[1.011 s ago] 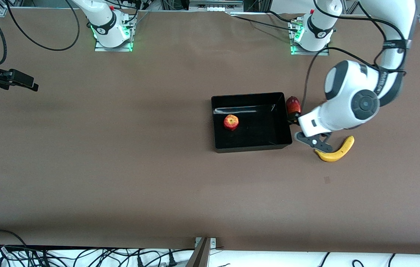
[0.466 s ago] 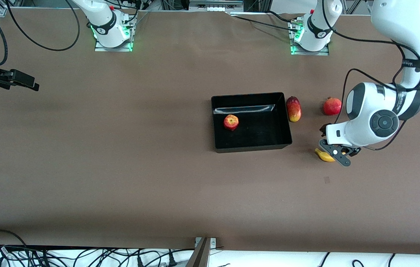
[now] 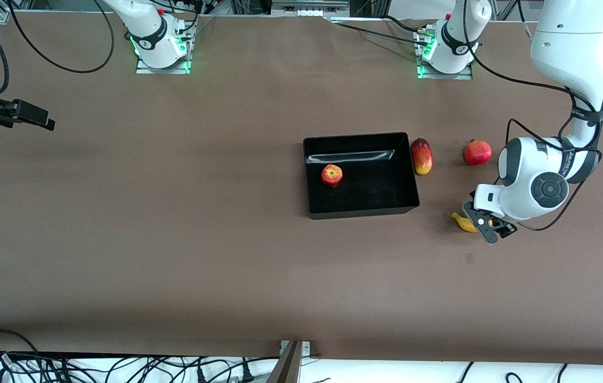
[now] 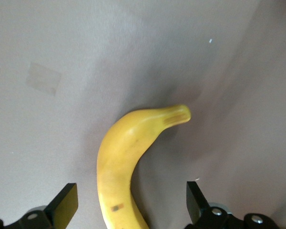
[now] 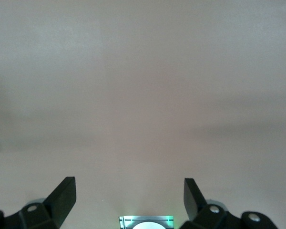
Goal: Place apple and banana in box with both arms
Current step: 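Lower the left gripper and close it on the banana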
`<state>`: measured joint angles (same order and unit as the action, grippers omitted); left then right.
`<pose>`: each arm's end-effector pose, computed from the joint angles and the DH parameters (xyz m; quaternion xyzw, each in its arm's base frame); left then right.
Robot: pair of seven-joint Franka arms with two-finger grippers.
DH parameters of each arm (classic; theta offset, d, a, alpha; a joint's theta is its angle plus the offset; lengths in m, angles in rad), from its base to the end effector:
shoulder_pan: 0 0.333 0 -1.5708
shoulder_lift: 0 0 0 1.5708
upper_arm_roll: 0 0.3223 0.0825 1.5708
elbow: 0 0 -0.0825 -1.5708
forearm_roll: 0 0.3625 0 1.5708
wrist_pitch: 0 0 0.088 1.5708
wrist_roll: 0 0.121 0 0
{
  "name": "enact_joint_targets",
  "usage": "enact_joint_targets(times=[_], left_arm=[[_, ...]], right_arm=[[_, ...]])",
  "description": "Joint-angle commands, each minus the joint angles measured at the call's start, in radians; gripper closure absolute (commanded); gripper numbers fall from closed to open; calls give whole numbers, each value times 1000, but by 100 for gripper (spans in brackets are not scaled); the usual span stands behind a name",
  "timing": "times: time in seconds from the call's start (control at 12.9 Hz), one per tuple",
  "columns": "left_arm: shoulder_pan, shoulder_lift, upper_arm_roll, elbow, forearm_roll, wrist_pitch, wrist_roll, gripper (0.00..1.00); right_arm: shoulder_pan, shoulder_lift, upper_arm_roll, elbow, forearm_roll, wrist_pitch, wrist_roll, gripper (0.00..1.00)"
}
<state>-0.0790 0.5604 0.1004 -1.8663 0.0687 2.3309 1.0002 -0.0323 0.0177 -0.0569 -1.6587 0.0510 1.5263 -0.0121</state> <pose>0.6174 0.0119 0.2153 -0.8654 0.4962 0.0658 0.0213 0.5248 -0.0403 0.5650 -0.9961 0.0392 0.0736 0.0287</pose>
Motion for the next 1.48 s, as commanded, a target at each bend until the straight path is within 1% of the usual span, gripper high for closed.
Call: enact_joint_targets(times=[0.0,0.16,0.23,0.31,0.39,0.47,0.54,0.7,0.86,1.01,1.17,1.4], left_arm=[[8,13,2,-30,5,66,38,0],[8,29,4,-31,3,71,35,0],[8,30,4,-33,-16,71,34,0],[8,32,5,-42,-45,71,35,18],[8,32,5,-44,-49,71,37,50],[8,30,5,-44,-49,68,37,83],[8,29,5,-42,-49,65,37,100],[8,23,5,-40,-49,61,28,100],[7,-19,5,-33,-49,29,29,100],[-10,-98,-4,-5,-58,-133,18,100],[-79,-183,-13,-4,-121,-250,-62,100],[-236,-257,-16,-4,-136,-327,-274,100]], right_arm=[[-8,2,5,10,3,-12,-5,0],[-8,4,5,10,3,-12,-5,0],[-8,4,5,10,3,-12,-5,0],[-8,2,5,10,3,-14,-6,0],[-8,4,5,10,3,-12,-6,0],[-8,4,5,10,3,-12,-5,0],[-8,4,5,10,3,-12,-5,0],[-8,4,3,10,3,-14,-6,0],[-8,4,5,10,3,-14,-6,0],[-8,8,5,10,4,-12,-5,0],[-8,8,5,10,4,-12,-5,0],[-8,8,5,10,4,-12,-5,0]])
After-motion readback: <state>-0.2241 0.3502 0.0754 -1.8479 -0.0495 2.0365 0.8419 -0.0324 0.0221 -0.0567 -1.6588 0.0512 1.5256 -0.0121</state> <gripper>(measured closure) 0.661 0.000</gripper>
